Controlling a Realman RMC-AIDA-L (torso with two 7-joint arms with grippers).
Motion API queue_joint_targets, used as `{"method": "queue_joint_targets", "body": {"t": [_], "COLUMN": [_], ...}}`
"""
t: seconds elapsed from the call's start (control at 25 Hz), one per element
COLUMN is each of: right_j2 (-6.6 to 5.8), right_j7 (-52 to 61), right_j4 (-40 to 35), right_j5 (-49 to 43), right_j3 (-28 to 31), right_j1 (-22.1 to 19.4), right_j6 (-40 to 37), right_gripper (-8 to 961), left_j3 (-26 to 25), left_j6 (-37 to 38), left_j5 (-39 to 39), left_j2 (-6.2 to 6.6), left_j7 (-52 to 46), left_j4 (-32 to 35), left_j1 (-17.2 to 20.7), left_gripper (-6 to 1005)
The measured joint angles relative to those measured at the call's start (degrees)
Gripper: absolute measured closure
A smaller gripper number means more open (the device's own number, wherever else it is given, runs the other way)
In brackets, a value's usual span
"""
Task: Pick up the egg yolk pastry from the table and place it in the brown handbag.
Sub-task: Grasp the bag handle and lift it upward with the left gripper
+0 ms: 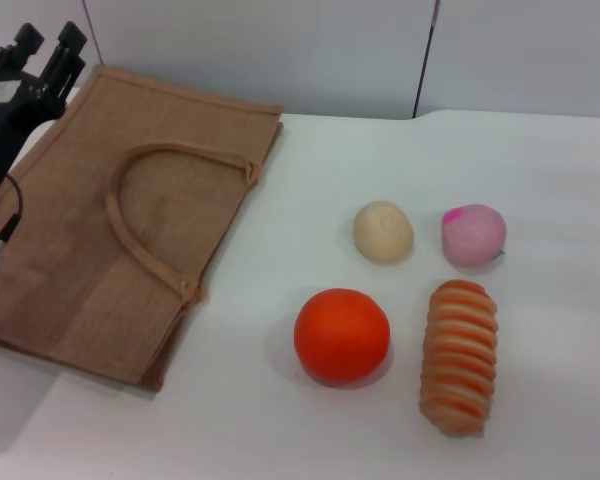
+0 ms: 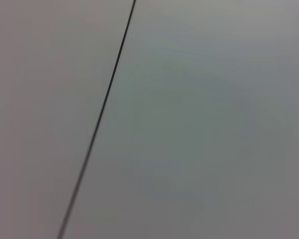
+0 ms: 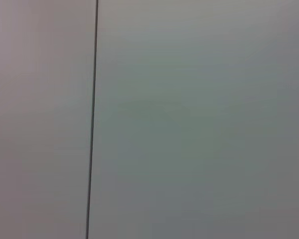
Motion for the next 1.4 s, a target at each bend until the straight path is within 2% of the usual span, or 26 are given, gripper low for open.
{"method": "queue_joint_targets", "body": {"t": [0.12, 0.24, 0.44, 0.68, 1.0, 1.08, 1.16, 1.2, 1.4], "right_j2": [0.0, 0.0, 0.0, 0.0, -0.06, -0.07, -0.08, -0.08, -0.09], "right_j7": [0.0, 0.0, 0.0, 0.0, 0.0, 0.0, 0.0, 0.0, 0.0], "right_j4": [-0.1, -0.1, -0.2, -0.2, -0.2, -0.2, -0.2, -0.2, -0.2], "right_j5": [0.0, 0.0, 0.1, 0.2, 0.2, 0.2, 0.2, 0.2, 0.2], "right_j3": [0.0, 0.0, 0.0, 0.0, 0.0, 0.0, 0.0, 0.0, 0.0], "right_j1": [0.0, 0.0, -0.1, -0.1, -0.2, -0.2, -0.2, -0.2, -0.2], "right_j6": [0.0, 0.0, 0.0, 0.0, 0.0, 0.0, 0.0, 0.0, 0.0], "right_gripper": [72, 72, 72, 73, 73, 73, 74, 74, 78], "left_j3": [0.1, 0.1, 0.1, 0.1, 0.1, 0.1, 0.1, 0.1, 0.1], "left_j6": [2.7, 6.7, 14.7, 19.6, 20.8, 20.6, 20.6, 20.3, 20.4], "left_j5": [4.3, 9.6, 22.9, 37.3, 62.3, 68.1, 68.1, 79.2, 88.0], "left_j2": [1.66, 2.68, 3.07, 1.73, -0.27, -0.59, -0.59, -0.72, -0.99], "left_j7": [-10.1, -20.5, -39.0, -55.9, -79.0, -83.9, -83.9, -91.6, -94.8], "left_j4": [1.7, 4.7, 14.2, 25.9, 42.2, 44.7, 44.7, 47.2, 47.6], "left_j1": [-0.4, -0.8, -1.2, -1.3, -3.0, -3.8, -3.8, -6.4, -9.0], "left_gripper": [382, 383, 385, 393, 404, 407, 409, 411, 417]}}
